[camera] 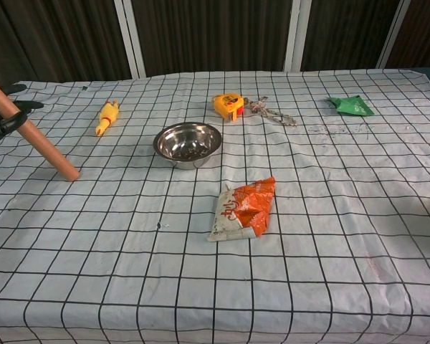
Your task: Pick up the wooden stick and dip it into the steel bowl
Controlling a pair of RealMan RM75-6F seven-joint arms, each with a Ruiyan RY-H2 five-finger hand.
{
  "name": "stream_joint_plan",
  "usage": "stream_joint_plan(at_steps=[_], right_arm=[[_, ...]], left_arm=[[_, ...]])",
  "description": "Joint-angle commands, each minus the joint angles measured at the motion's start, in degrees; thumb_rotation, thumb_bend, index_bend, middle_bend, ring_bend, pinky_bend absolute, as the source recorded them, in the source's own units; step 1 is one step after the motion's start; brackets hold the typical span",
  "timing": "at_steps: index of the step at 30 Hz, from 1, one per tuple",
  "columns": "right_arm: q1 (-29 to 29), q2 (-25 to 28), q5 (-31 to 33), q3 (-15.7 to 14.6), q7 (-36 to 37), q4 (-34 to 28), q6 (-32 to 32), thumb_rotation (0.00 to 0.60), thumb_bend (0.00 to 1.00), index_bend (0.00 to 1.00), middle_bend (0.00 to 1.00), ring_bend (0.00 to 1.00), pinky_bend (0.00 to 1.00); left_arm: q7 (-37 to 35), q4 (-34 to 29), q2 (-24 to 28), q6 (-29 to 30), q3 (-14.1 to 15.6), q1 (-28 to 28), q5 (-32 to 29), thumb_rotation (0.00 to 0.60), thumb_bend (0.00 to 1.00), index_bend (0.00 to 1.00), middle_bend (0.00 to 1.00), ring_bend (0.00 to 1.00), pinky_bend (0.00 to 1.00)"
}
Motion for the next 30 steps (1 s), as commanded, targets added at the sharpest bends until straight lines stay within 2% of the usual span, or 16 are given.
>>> stream_joint_plan(at_steps=[1, 8, 13, 16, 20, 27, 30], right_arm=[[0.0, 0.0, 0.0, 0.0, 0.0, 0.0, 0.1, 0.6, 0.38, 0.0, 0.0, 0.0, 0.0], [-0.2, 0.2, 0.1, 0.2, 0.4, 0.0, 0.3, 0.6, 0.38, 0.0, 0.0, 0.0, 0.0], [-0.2, 0.2, 0.1, 0.3, 0.6, 0.1, 0.5, 0.6, 0.38, 0.0, 0.0, 0.0, 0.0], [-0.3, 0.3, 0.1, 0.3, 0.6, 0.1, 0.6, 0.6, 0.38, 0.0, 0.0, 0.0, 0.0], [-0.2, 0.3, 0.1, 0.4, 0.8, 0.2, 0.5, 0.6, 0.38, 0.0, 0.0, 0.0, 0.0], [-0.2, 0.3, 0.4, 0.6, 0.7, 0.2, 0.4, 0.6, 0.38, 0.0, 0.0, 0.0, 0.0], [-0.2, 0.3, 0.5, 0.7, 0.8, 0.2, 0.5, 0.6, 0.38, 0.0, 0.0, 0.0, 0.0]], left_arm=[[-3.6, -1.8, 1.4, -1.0, 0.3, -0.3, 0.7, 0.6, 0.38, 0.02, 0.19, 0.06, 0.16], [-10.3, -7.1, 4.5, -3.7, -0.1, -0.9, 0.5, 0.6, 0.36, 0.0, 0.16, 0.04, 0.21], [-13.7, -9.3, 5.9, -5.5, -0.4, -1.2, 0.1, 0.6, 0.34, 0.03, 0.22, 0.05, 0.23], [-15.2, -9.8, 6.2, -6.9, -0.7, -1.7, -0.5, 0.6, 0.32, 0.11, 0.28, 0.08, 0.24], [-16.6, -10.0, 6.3, -8.9, -1.5, -2.4, -1.5, 0.6, 0.32, 0.27, 0.42, 0.19, 0.28], [-17.6, -9.2, 5.7, -9.7, -2.4, -3.0, -2.4, 0.6, 0.26, 0.44, 0.58, 0.26, 0.3], [-18.1, -9.1, 5.6, -10.3, -2.7, -3.3, -2.6, 0.6, 0.24, 0.48, 0.62, 0.28, 0.32]])
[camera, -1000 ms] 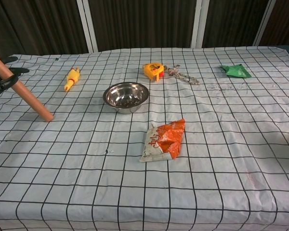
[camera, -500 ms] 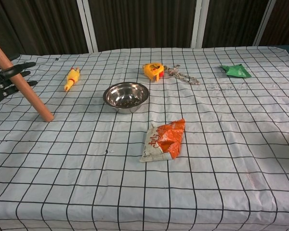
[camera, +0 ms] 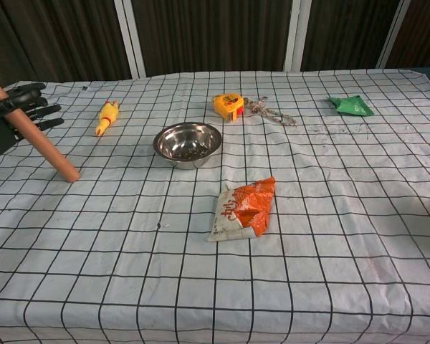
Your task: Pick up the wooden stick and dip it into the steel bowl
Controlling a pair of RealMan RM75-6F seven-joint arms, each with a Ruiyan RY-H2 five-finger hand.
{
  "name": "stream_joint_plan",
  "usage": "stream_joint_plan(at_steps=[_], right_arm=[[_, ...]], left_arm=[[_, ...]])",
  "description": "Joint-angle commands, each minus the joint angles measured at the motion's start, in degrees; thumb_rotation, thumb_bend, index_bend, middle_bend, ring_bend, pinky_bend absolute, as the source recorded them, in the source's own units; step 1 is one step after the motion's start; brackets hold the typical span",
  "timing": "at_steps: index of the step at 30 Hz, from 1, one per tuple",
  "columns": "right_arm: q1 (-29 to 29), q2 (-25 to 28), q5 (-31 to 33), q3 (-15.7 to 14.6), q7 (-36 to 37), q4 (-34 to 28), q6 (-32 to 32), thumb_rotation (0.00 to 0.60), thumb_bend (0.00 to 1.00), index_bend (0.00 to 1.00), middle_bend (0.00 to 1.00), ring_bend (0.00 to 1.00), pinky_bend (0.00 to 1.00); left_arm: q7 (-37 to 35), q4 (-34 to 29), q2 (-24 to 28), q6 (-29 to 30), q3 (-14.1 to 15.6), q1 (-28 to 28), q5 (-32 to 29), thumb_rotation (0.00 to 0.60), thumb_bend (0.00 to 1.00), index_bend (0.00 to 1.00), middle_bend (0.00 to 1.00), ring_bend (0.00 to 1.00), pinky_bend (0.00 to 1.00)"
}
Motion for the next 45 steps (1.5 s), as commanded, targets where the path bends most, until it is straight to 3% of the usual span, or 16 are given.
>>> stream_joint_plan(at_steps=[1, 7, 14, 25, 31, 34, 36, 37, 38, 41, 45], right_arm=[[0.0, 0.0, 0.1, 0.1, 0.0, 0.0, 0.0, 0.6, 0.38, 0.0, 0.0, 0.0, 0.0], [-0.2, 0.1, 0.1, 0.1, 0.0, 0.0, 0.3, 0.6, 0.38, 0.0, 0.0, 0.0, 0.0], [-0.2, 0.0, 0.0, 0.1, -0.1, 0.0, 0.2, 0.6, 0.38, 0.0, 0.0, 0.0, 0.0], [-0.3, 0.4, 0.1, 0.3, 0.5, 0.1, 0.7, 0.6, 0.38, 0.0, 0.0, 0.0, 0.0], [-0.4, 0.8, 0.0, 0.4, 1.1, 0.2, 1.1, 0.6, 0.38, 0.0, 0.0, 0.0, 0.0], [-0.5, 0.8, -0.1, 0.4, 1.3, 0.2, 1.1, 0.6, 0.38, 0.0, 0.0, 0.0, 0.0], [-0.4, 0.9, -0.2, 0.3, 1.3, 0.2, 1.0, 0.6, 0.38, 0.0, 0.0, 0.0, 0.0], [-0.4, 0.9, -0.3, 0.3, 1.3, 0.2, 1.0, 0.6, 0.38, 0.0, 0.0, 0.0, 0.0], [-0.5, 0.9, -0.4, 0.3, 1.3, 0.1, 1.1, 0.6, 0.38, 0.0, 0.0, 0.0, 0.0], [-0.5, 0.9, -0.4, 0.3, 1.3, 0.1, 1.1, 0.6, 0.38, 0.0, 0.0, 0.0, 0.0], [-0.4, 0.9, -0.5, 0.1, 1.2, 0.0, 0.8, 0.6, 0.38, 0.0, 0.0, 0.0, 0.0]], left_arm=[[-0.2, 0.2, -0.2, -0.5, -0.2, -0.2, -0.2, 0.6, 0.24, 0.49, 0.62, 0.28, 0.32], [-1.2, -0.3, 0.1, -2.7, -0.8, -0.9, -1.2, 0.566, 0.21, 0.56, 0.67, 0.33, 0.39], [1.9, -0.4, -1.2, -5.0, -3.6, -2.4, -4.9, 0.515, 0.21, 0.69, 0.82, 0.51, 0.67], [7.9, 2.6, -3.6, -8.9, -7.1, -5.0, -9.8, 0.518, 0.21, 0.71, 0.84, 0.55, 0.73], [10.3, 4.3, -5.3, -9.2, -8.5, -5.6, -11.2, 0.518, 0.21, 0.79, 0.94, 0.72, 0.89], [10.8, 4.0, -5.5, -8.7, -8.8, -5.3, -11.1, 0.536, 0.24, 0.9, 1.0, 0.84, 0.99], [11.3, 3.9, -5.9, -7.7, -9.3, -5.0, -11.2, 0.583, 0.35, 0.98, 1.0, 0.92, 1.0], [11.6, 3.8, -6.0, -7.3, -9.4, -4.9, -11.2, 0.599, 0.46, 1.0, 1.0, 0.95, 1.0], [12.0, 3.6, -6.1, -6.8, -9.5, -4.8, -11.1, 0.6, 0.58, 1.0, 1.0, 0.98, 1.0], [12.8, 3.0, -6.4, -5.1, -10.1, -4.2, -11.1, 0.6, 0.8, 1.0, 1.0, 1.0, 1.0], [13.0, 1.6, -6.0, -3.1, -10.4, -3.5, -10.1, 0.6, 0.98, 1.0, 1.0, 1.0, 1.0]])
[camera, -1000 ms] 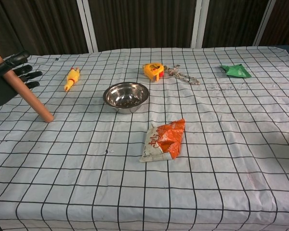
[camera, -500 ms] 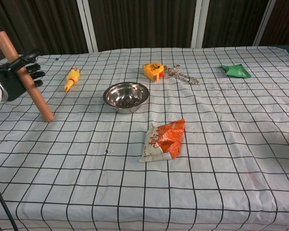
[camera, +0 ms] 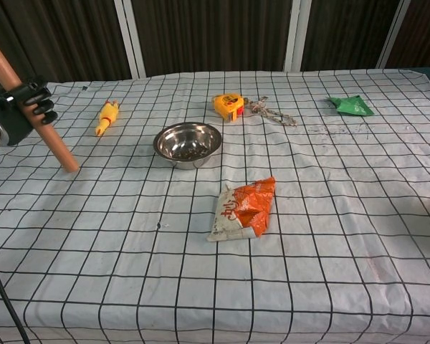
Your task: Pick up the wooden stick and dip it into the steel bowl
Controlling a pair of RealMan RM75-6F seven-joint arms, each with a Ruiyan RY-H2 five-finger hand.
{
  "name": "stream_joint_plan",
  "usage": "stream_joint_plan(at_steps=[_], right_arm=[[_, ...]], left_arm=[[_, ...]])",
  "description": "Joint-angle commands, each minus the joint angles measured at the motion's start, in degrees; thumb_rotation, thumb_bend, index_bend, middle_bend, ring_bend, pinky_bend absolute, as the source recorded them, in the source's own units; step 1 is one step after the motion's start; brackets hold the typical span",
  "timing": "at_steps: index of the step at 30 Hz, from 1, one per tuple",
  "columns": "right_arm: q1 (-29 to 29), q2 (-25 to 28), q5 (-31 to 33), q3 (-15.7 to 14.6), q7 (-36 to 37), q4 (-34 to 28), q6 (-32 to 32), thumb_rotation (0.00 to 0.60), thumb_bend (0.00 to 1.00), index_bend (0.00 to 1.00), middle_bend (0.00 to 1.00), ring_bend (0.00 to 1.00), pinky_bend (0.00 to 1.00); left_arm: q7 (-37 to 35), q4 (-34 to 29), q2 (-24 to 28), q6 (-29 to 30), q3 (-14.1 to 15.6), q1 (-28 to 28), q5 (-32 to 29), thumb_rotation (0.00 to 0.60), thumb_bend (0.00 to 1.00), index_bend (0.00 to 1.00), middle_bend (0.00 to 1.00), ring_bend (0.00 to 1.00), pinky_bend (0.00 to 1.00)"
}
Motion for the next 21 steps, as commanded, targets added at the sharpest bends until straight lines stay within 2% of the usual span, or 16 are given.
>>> stream_joint_plan(at_steps=[1, 5, 10, 14, 21], right_arm=[[0.1, 0.0, -0.1, -0.1, 0.0, -0.1, -0.2, 0.6, 0.38, 0.0, 0.0, 0.0, 0.0], [0.2, 0.1, -0.4, -0.3, 0.1, -0.2, -0.5, 0.6, 0.38, 0.0, 0.0, 0.0, 0.0], [0.6, 0.2, -1.0, -0.6, 0.5, -0.4, -1.1, 0.6, 0.38, 0.0, 0.0, 0.0, 0.0], [0.9, 0.5, -1.8, -1.1, 1.4, -0.4, -1.6, 0.6, 0.38, 0.0, 0.0, 0.0, 0.0], [1.4, 1.3, -1.8, -1.2, 3.8, -0.1, -2.0, 0.6, 0.38, 0.0, 0.0, 0.0, 0.0]], left_arm=[[0.7, -1.1, 0.2, 1.6, -0.4, 0.7, 0.6, 0.6, 0.99, 1.0, 1.0, 1.0, 1.0], [4.2, -2.7, 0.2, 3.3, -1.1, 0.5, 0.1, 0.6, 1.0, 1.0, 1.0, 1.0, 1.0], [17.0, -4.9, -1.0, 6.7, -2.0, -2.3, -0.1, 0.6, 0.98, 1.0, 1.0, 1.0, 1.0], [25.3, -7.5, -2.0, 8.2, -4.2, -5.8, -1.1, 0.6, 0.98, 1.0, 1.0, 1.0, 1.0], [35.3, -12.4, -4.4, 6.4, -8.7, -13.1, -5.9, 0.6, 0.97, 1.0, 1.0, 1.0, 1.0]])
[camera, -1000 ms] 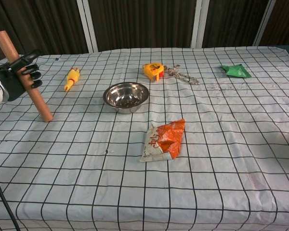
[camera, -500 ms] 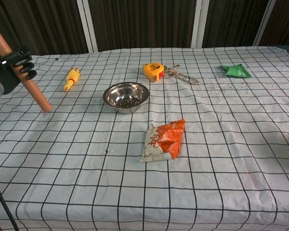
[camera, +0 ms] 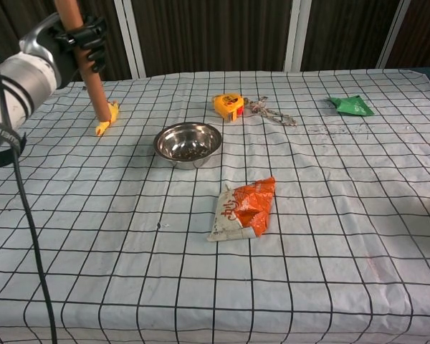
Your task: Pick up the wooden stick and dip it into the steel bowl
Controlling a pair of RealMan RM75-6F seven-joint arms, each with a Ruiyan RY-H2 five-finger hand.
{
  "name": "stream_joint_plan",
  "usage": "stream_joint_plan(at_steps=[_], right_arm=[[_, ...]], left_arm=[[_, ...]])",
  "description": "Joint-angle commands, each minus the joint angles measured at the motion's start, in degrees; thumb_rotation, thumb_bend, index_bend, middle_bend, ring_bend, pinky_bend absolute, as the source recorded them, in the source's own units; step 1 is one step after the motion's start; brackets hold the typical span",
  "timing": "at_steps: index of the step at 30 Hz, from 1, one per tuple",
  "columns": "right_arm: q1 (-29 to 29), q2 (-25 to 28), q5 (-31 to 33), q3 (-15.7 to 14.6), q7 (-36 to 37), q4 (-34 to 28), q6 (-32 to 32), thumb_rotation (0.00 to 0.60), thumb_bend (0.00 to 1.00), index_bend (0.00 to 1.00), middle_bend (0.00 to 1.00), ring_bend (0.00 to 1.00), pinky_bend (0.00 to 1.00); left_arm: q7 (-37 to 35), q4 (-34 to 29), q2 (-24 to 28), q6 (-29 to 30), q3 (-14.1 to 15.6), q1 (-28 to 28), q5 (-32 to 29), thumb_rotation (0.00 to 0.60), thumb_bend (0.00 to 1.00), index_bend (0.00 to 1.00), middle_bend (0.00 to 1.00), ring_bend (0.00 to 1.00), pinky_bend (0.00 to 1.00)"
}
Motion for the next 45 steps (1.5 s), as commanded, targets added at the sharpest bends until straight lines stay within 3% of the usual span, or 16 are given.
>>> stream_joint_plan(at_steps=[1, 15, 29, 38, 45], right_arm=[[0.2, 0.5, -0.1, 0.0, 1.3, 0.2, 0.2, 0.6, 0.38, 0.0, 0.0, 0.0, 0.0], [-0.4, 2.9, -0.8, -0.3, 7.6, 1.9, 2.6, 0.6, 0.38, 0.0, 0.0, 0.0, 0.0], [-0.4, 3.0, -0.4, 0.0, 8.3, 2.1, 2.8, 0.6, 0.38, 0.0, 0.0, 0.0, 0.0], [-0.7, 3.6, -0.7, 0.0, 9.6, 2.4, 3.6, 0.6, 0.38, 0.0, 0.0, 0.0, 0.0], [-1.2, 4.0, -0.9, 0.0, 10.5, 2.6, 4.7, 0.6, 0.38, 0.0, 0.0, 0.0, 0.0]], left_arm=[[4.6, -2.4, -2.8, -1.3, -3.0, -4.9, -3.8, 0.6, 0.97, 1.0, 1.0, 1.0, 1.0], [2.1, 11.5, -13.1, -5.5, -2.3, -12.6, -4.0, 0.6, 0.95, 1.0, 1.0, 1.0, 1.0], [-2.9, 18.3, -17.6, -7.3, -1.1, -14.3, -1.7, 0.6, 0.92, 1.0, 1.0, 0.97, 1.0], [-9.8, 28.9, -21.9, -9.0, 0.8, -16.8, 2.2, 0.6, 0.92, 1.0, 1.0, 0.96, 1.0], [-14.1, 32.7, -22.8, -10.5, 1.5, -17.4, 3.5, 0.6, 0.92, 1.0, 1.0, 0.96, 1.0]])
